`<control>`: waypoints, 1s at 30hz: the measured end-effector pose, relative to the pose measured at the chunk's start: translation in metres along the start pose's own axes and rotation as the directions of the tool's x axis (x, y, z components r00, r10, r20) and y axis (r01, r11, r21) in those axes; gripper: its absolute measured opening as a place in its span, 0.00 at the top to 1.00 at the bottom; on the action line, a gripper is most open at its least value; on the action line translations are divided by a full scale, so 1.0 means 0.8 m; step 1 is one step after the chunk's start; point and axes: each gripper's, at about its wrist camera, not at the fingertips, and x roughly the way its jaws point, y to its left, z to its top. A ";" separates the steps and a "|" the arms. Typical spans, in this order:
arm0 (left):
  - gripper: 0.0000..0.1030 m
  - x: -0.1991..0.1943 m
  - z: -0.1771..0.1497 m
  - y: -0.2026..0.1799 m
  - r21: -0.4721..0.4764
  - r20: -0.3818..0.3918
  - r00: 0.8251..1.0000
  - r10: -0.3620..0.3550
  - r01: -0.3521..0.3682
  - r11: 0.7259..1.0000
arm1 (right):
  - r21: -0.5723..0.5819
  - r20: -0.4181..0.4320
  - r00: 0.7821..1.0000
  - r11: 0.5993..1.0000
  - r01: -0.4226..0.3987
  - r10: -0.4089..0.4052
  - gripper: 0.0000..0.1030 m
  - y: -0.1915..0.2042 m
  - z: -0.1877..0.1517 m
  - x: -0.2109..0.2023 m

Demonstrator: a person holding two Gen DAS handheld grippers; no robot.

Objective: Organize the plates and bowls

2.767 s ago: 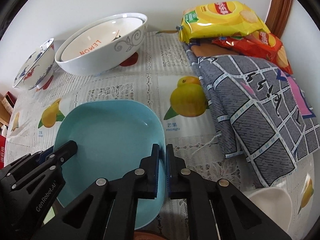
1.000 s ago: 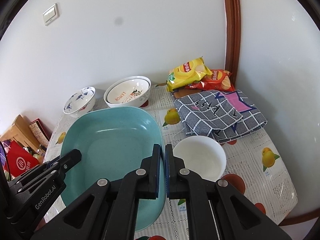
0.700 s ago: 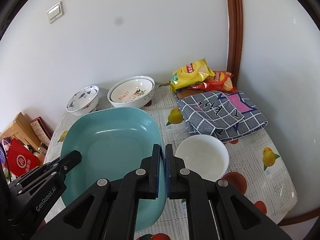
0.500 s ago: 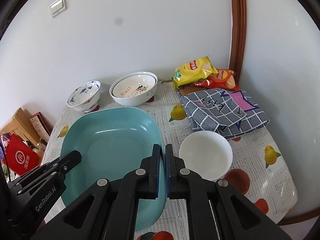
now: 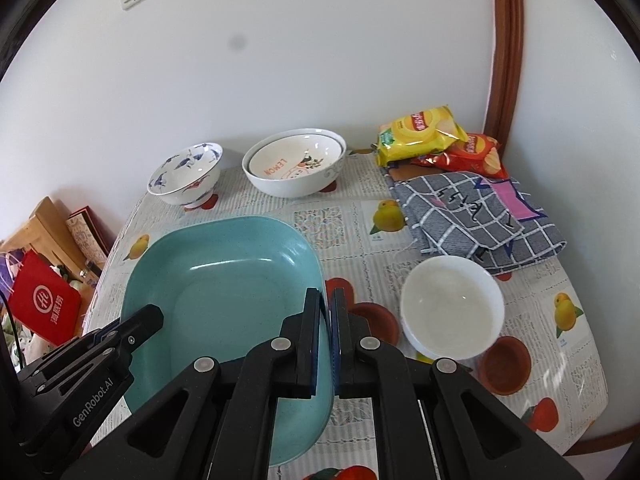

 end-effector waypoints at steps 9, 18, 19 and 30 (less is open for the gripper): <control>0.92 0.010 0.004 0.047 -0.060 -0.012 0.998 0.056 -0.057 0.997 | -0.064 -0.029 0.998 0.996 -0.055 0.053 0.94 0.043 0.001 0.030; 0.92 0.034 -0.010 0.080 -0.089 -0.069 0.990 0.119 -0.125 0.988 | -0.106 -0.103 0.991 0.989 -0.100 0.089 0.95 0.072 -0.012 0.069; 0.92 0.037 -0.012 0.082 -0.090 -0.076 0.989 0.124 -0.130 0.987 | -0.108 -0.115 0.989 0.989 -0.103 0.091 0.95 0.074 -0.016 0.074; 0.92 0.078 -0.039 0.103 -0.120 -0.178 0.975 0.133 -0.156 0.981 | -0.123 -0.221 0.971 0.985 -0.118 0.089 0.95 0.079 -0.042 0.121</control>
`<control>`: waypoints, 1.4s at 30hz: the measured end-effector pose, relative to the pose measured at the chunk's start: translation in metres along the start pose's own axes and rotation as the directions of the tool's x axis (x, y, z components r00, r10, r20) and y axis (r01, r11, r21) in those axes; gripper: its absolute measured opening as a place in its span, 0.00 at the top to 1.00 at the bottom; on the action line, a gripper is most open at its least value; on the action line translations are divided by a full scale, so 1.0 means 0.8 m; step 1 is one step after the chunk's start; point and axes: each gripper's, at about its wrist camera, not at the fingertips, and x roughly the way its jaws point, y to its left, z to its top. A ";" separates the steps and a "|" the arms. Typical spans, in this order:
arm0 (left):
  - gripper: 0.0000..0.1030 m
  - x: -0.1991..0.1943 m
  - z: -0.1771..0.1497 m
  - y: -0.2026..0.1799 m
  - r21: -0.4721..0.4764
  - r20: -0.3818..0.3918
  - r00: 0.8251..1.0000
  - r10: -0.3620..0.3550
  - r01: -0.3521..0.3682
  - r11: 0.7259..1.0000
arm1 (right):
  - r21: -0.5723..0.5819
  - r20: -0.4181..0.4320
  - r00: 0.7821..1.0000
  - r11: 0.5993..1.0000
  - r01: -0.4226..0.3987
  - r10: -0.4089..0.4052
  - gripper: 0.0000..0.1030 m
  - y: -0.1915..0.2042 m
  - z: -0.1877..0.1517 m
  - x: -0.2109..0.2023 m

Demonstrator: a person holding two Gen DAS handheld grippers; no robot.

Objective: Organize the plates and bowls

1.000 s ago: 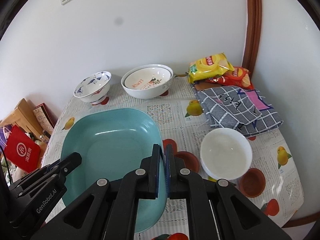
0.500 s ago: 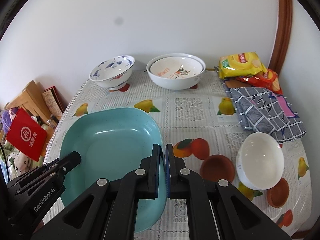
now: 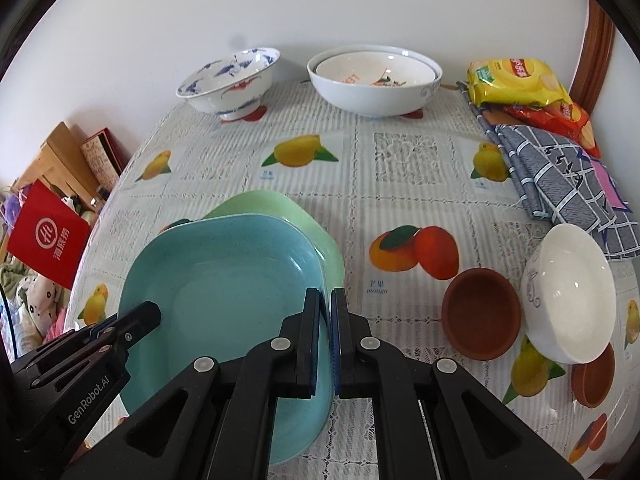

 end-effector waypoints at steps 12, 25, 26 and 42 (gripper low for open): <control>0.91 0.020 0.016 0.006 -0.034 -0.020 0.998 0.058 -0.059 0.998 | -0.109 -0.022 1.000 0.994 -0.010 0.008 0.94 0.018 0.028 0.030; 0.89 0.038 0.028 0.000 -0.037 -0.029 0.991 0.131 -0.132 0.991 | -0.216 -0.029 0.998 0.975 -0.054 0.049 0.93 0.029 0.060 0.066; 0.89 0.038 0.028 -0.001 -0.042 -0.031 0.990 0.136 -0.137 0.990 | -0.226 -0.026 0.999 0.973 -0.051 0.047 0.92 0.030 0.062 0.068; 0.84 0.045 0.027 0.001 -0.052 -0.089 0.990 0.113 -0.118 0.992 | -0.326 -0.002 0.997 0.942 -0.075 0.079 0.83 0.037 0.074 0.081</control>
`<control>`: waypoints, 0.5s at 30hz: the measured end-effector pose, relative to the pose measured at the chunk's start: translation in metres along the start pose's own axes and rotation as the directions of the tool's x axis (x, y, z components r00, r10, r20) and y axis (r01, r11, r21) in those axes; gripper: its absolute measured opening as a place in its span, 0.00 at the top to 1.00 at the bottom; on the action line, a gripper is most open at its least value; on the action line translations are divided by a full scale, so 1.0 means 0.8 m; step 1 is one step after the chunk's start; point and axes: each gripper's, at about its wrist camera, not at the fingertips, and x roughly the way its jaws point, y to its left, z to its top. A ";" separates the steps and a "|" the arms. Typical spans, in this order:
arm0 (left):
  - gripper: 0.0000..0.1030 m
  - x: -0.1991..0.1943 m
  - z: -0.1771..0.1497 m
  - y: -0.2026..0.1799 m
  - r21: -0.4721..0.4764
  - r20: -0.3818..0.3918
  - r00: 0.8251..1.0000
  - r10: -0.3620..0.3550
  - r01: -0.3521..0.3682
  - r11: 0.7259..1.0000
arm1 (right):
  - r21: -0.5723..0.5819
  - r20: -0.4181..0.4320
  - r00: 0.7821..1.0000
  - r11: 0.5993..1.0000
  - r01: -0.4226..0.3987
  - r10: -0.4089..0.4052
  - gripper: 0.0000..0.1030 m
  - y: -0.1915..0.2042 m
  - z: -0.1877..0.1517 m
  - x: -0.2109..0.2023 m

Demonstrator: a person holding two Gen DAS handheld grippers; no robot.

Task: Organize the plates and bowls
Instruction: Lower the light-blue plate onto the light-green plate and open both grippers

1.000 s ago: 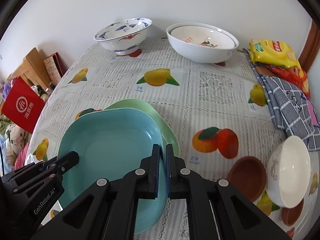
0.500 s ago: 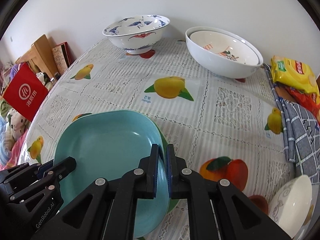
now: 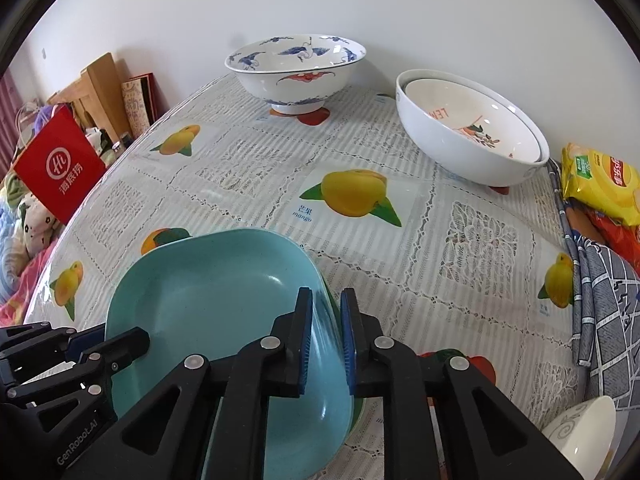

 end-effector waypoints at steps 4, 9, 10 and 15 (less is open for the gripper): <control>0.74 -0.005 -0.004 0.001 0.013 0.007 1.000 -0.008 0.008 1.000 | -0.017 0.014 1.000 1.000 0.017 -0.017 0.81 0.002 -0.003 -0.005; 0.73 -0.026 -0.009 0.002 0.030 0.037 0.999 -0.014 0.013 0.999 | -0.009 0.046 0.998 0.999 0.032 -0.032 0.74 0.003 -0.006 -0.030; 0.72 -0.030 -0.010 0.001 0.035 0.043 0.999 -0.023 0.021 0.999 | -0.004 0.050 0.998 0.999 0.038 -0.038 0.73 0.003 -0.007 -0.037; 0.69 -0.053 -0.019 -0.001 0.049 0.076 0.996 -0.049 0.046 0.998 | 0.043 0.100 0.993 0.997 0.064 -0.068 0.59 -0.007 -0.024 -0.080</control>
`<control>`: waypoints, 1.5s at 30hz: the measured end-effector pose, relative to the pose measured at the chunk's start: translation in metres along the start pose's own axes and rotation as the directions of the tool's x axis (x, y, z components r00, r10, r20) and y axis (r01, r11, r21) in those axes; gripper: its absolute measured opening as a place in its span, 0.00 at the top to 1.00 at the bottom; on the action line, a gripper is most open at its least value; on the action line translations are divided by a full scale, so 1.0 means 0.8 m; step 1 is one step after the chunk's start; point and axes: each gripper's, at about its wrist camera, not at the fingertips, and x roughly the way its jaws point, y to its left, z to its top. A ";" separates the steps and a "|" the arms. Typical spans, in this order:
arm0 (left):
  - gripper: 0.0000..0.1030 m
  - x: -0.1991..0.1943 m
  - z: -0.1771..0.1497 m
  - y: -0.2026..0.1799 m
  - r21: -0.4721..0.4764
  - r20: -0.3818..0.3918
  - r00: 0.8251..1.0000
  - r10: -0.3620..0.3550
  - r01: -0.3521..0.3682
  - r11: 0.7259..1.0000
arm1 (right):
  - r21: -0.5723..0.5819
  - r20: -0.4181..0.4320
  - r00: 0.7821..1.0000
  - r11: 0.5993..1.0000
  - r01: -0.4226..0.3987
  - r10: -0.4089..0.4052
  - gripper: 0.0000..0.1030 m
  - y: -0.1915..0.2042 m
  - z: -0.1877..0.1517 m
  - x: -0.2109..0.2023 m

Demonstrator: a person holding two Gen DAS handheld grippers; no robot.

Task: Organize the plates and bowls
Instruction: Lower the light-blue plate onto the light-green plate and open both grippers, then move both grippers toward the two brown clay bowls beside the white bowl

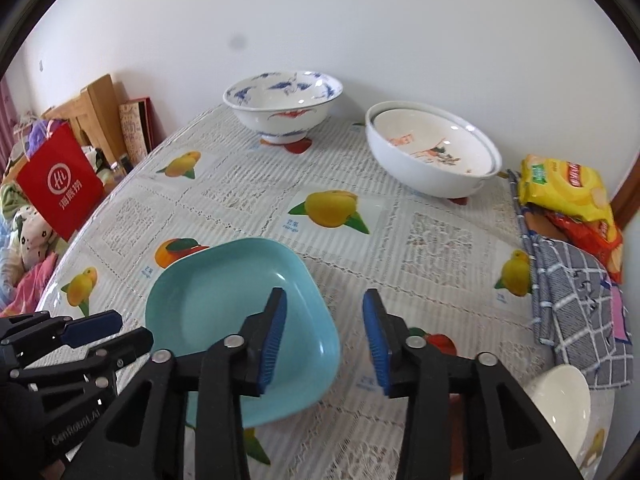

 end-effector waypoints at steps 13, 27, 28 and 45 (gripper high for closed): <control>0.69 -0.046 -0.029 -0.073 0.105 0.062 0.991 -0.117 0.110 0.988 | 0.232 0.062 0.983 0.961 0.154 -0.172 0.47 -0.106 -0.084 -0.122; 0.69 -0.034 -0.054 -0.160 0.187 0.029 0.982 -0.188 0.179 0.966 | 0.441 -0.010 0.932 0.835 0.330 -0.362 0.46 -0.225 -0.199 -0.190; 0.69 -0.031 -0.055 -0.164 0.188 0.020 0.981 -0.193 0.186 0.964 | 0.456 -0.026 0.934 0.827 0.328 -0.356 0.46 -0.234 -0.207 -0.189; 0.61 0.033 -0.058 -0.219 0.242 -0.062 0.984 -0.167 0.177 0.954 | 0.531 -0.142 0.950 0.788 0.311 -0.279 0.46 -0.285 -0.277 -0.124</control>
